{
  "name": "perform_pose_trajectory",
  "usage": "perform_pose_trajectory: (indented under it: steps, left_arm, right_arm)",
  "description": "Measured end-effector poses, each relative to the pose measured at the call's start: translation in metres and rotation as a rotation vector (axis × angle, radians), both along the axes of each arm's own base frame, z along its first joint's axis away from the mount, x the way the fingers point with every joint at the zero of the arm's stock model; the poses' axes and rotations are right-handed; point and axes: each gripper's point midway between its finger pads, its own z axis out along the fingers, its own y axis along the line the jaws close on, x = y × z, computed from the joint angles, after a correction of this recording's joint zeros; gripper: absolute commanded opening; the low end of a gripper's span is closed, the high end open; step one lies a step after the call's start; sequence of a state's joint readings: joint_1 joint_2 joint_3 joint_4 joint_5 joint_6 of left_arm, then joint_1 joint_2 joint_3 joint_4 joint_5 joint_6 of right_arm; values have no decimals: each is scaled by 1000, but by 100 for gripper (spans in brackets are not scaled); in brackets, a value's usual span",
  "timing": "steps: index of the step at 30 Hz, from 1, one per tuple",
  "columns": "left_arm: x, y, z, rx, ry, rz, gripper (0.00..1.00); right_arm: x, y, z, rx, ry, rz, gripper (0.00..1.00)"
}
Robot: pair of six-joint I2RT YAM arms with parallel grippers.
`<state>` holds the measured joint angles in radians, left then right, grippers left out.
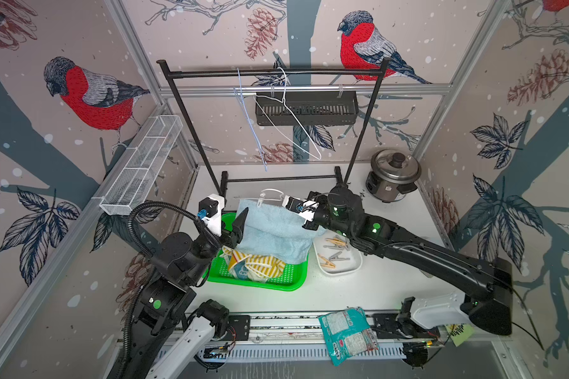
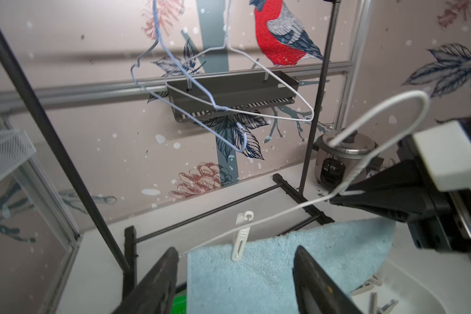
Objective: Remove the clothespins securing towels to the hanger
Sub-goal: Remove the clothespin from the hanger.
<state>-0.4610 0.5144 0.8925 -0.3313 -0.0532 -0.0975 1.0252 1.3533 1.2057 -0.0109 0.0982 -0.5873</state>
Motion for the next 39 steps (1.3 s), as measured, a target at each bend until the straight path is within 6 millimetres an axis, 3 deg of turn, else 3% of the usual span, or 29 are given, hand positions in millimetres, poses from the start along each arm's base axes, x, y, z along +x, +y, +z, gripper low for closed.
perform_pose_trajectory:
  steps: [4, 12, 18, 25, 33, 39]
  left_arm:
    - [10, 0, -9, -244, 129, 43, 67]
    - [19, 1, 4, -667, 252, 67, 71]
    - [20, 2, 55, -701, 224, 59, 72]
    - [37, -15, 61, -520, 284, 36, 72]
    - [44, -23, 27, -408, 398, 20, 76]
    - [44, -14, -31, -561, 514, 50, 74]
  right_arm:
    - [2, -1, -7, -10, -65, -37, 0]
    - [-4, 1, -15, -28, -191, -70, 0]
    - [-14, -4, -29, -90, -320, -63, 0]
    - [-27, -6, -47, -182, -494, -47, 0]
    - [-25, -9, -42, -206, -609, -95, 0]
    - [-25, -12, -33, -174, -641, -124, 0]
